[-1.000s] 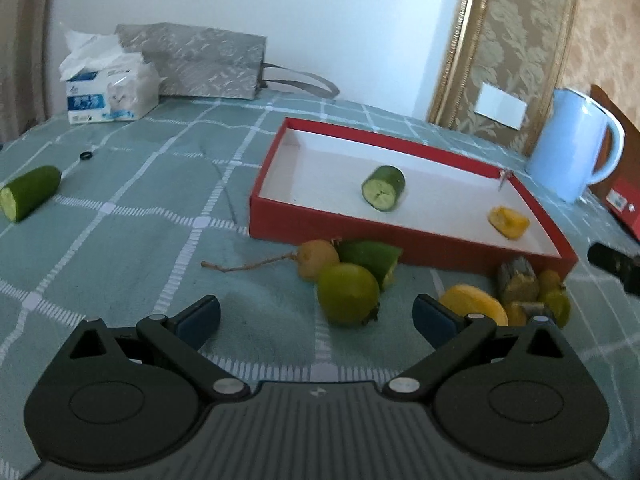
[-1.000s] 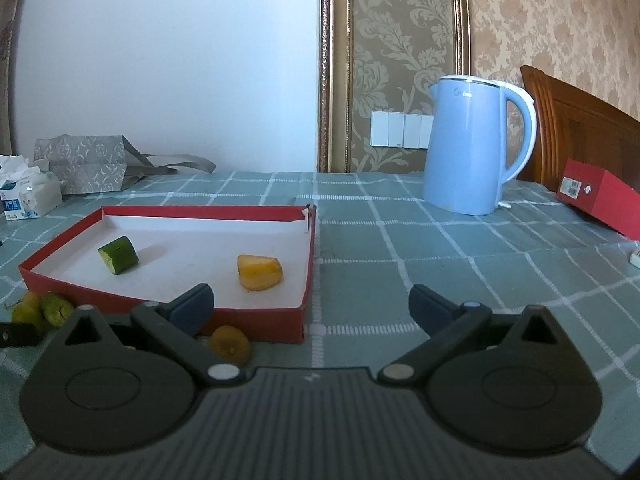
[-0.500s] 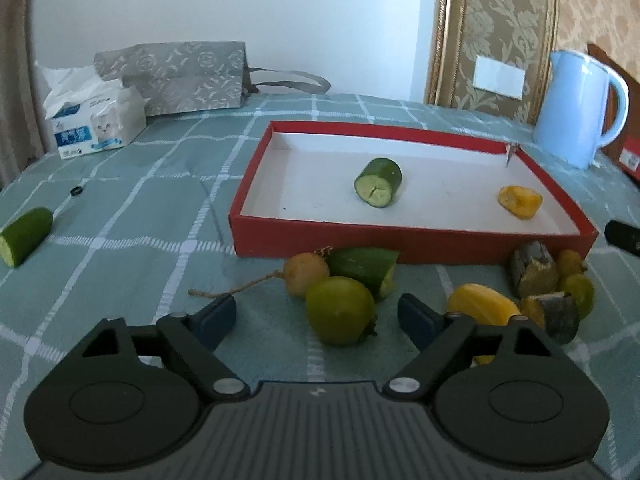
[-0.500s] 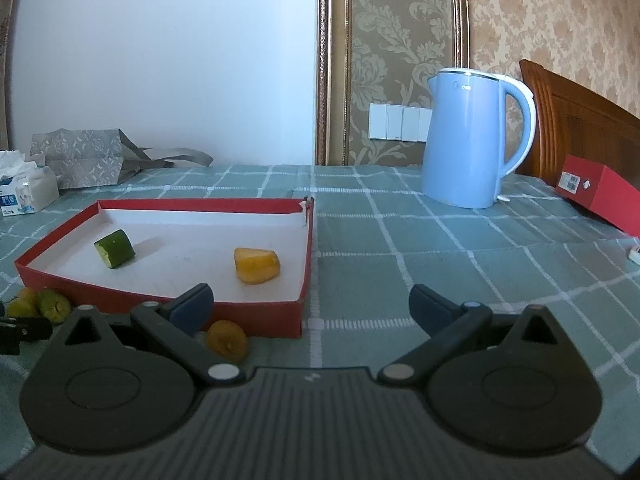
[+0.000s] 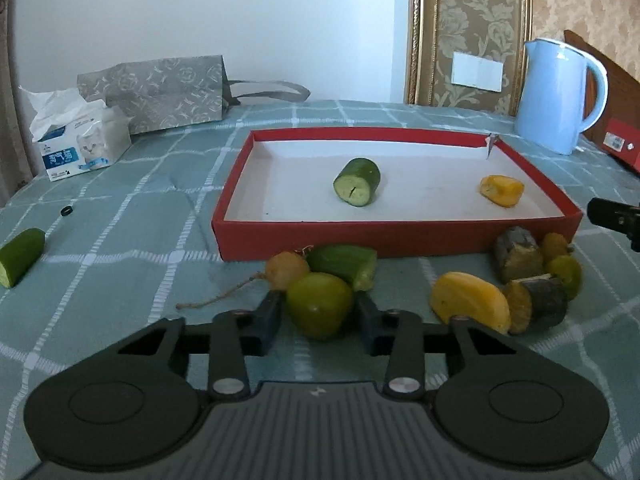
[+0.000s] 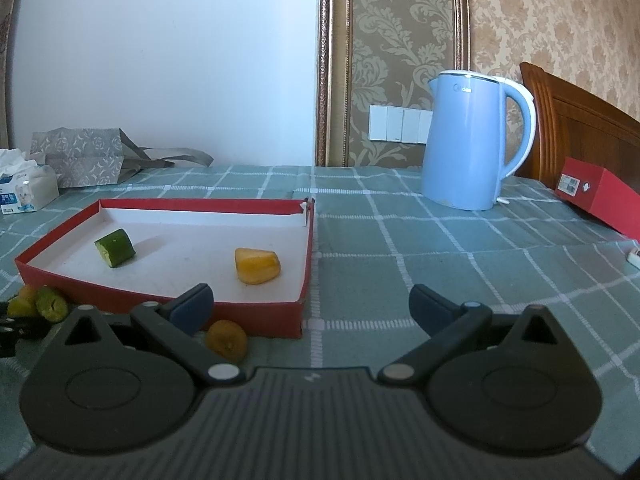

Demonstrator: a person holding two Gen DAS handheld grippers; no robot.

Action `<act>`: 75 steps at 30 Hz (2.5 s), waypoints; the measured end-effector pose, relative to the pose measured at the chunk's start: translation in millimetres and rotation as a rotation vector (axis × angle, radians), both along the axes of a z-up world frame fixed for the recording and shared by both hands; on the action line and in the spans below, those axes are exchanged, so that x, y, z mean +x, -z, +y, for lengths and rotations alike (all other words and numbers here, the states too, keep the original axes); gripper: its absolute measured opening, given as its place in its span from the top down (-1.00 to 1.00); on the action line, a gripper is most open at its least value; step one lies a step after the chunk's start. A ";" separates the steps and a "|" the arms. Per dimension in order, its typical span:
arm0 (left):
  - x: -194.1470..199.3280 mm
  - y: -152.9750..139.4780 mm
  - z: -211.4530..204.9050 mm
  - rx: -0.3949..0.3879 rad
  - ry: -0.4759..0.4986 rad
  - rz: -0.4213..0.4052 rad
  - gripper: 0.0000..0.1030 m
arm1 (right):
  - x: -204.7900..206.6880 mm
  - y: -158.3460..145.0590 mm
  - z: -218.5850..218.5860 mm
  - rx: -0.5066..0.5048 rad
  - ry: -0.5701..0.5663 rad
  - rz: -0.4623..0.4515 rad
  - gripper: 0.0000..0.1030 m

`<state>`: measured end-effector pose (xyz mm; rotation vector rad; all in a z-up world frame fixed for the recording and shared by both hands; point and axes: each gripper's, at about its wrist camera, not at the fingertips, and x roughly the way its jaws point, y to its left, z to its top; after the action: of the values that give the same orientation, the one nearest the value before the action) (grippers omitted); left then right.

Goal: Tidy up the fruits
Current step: 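Grasp the green lime with the left tool, then carry the lime into the tray with the left tool while the right tool grasps a sugarcane piece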

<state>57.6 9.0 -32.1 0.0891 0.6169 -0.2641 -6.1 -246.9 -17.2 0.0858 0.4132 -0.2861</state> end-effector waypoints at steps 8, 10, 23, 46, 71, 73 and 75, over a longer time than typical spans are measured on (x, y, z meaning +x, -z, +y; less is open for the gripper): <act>-6.6 1.0 7.8 -0.020 0.022 -0.020 0.34 | -4.8 -3.2 1.5 -0.002 -0.017 -0.025 -1.00; -9.7 0.0 12.9 -0.032 0.022 -0.031 0.34 | -10.9 -7.0 1.3 -0.001 -0.024 -0.059 -1.00; -13.4 -0.2 31.5 -0.078 0.014 -0.024 0.34 | -26.5 8.1 65.0 -0.111 -0.334 0.059 -0.39; -14.4 1.8 31.5 -0.082 0.015 -0.015 0.34 | -15.1 10.5 97.0 -0.127 -0.392 0.092 0.16; -15.6 0.7 30.1 -0.086 0.029 -0.011 0.34 | -3.0 18.3 84.5 0.001 -0.346 0.160 0.40; -15.8 0.6 30.2 -0.087 0.029 -0.012 0.34 | -6.3 17.1 82.0 0.012 -0.358 0.143 0.40; -16.0 0.7 30.1 -0.088 0.029 -0.011 0.34 | -8.7 16.2 81.0 0.006 -0.360 0.134 0.39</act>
<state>41.6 39.0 -32.8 0.0145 0.5922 -0.3187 -14.8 -165.8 -33.3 -0.0035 0.5533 0.0650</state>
